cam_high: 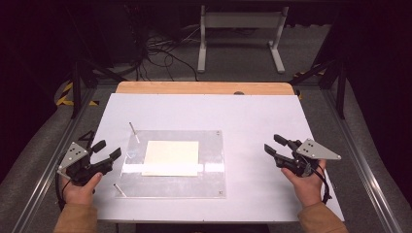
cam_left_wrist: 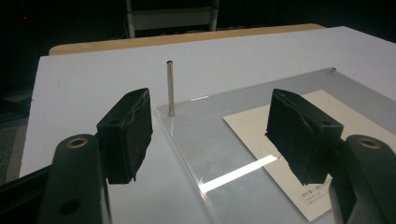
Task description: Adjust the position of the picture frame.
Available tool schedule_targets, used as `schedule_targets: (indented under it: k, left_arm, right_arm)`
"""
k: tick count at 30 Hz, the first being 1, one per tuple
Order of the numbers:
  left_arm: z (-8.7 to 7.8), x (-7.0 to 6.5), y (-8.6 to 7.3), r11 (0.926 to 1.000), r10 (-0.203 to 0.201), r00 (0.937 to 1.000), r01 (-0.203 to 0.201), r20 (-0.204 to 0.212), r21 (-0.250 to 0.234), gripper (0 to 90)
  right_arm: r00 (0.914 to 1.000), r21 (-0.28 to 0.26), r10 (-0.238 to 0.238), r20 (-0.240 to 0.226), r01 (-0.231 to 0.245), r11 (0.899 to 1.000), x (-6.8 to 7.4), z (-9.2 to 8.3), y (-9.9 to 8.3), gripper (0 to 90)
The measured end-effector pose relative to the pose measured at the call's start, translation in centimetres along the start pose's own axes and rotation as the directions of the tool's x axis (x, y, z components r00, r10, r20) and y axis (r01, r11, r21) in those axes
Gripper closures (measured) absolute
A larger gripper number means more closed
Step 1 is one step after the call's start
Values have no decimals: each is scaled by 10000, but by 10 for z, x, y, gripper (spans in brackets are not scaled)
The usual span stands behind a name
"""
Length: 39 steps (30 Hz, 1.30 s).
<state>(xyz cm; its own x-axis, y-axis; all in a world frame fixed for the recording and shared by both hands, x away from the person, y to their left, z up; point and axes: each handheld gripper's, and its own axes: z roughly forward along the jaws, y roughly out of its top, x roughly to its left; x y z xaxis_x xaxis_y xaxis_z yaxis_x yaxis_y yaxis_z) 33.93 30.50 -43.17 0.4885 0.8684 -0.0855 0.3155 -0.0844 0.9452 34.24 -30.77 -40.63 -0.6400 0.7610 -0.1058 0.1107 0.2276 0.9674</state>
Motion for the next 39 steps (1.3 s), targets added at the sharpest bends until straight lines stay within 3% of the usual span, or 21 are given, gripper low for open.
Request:
schedule_targets:
  k: [10,14,17,20,23,28,34,36,39]
  left_arm:
    - [3,-4,9,9997,141,9991,-149,405,205,328]
    - [5,-4,13,9994,111,9992,-123,384,316,328]
    - [8,-3,16,9984,186,9981,-217,587,528,333]
    - [10,-2,20,9966,289,9977,-335,613,753,351]
    - [11,1,23,9930,267,9989,-309,376,1143,411]
    - [19,6,22,9681,-398,9982,276,443,2491,630]
    - [29,13,18,9372,-1051,9936,852,408,3383,872]
    - [31,16,16,9270,-1398,9887,1111,550,3582,896]
    - [36,20,13,9124,-1610,9848,1237,644,3901,899]
  right_arm:
    - [10000,41,90,-3,-90,10000,-1,-3,0,477]
    - [9998,100,165,-72,-164,9998,-1,-4,0,477]
    - [9979,55,562,-330,-560,9984,-1,-6,0,477]
    - [9980,149,474,-419,-468,9988,1,-7,1,478]
    - [9975,216,496,-494,-485,9986,1,-9,1,478]
    - [9948,205,725,-720,-712,9973,3,-13,1,478]
    - [9937,256,742,-842,-723,9971,4,-17,0,477]
    - [9927,357,789,-914,-759,9965,4,-18,-1,477]
    - [9928,409,782,-905,-748,9964,5,-19,-2,477]
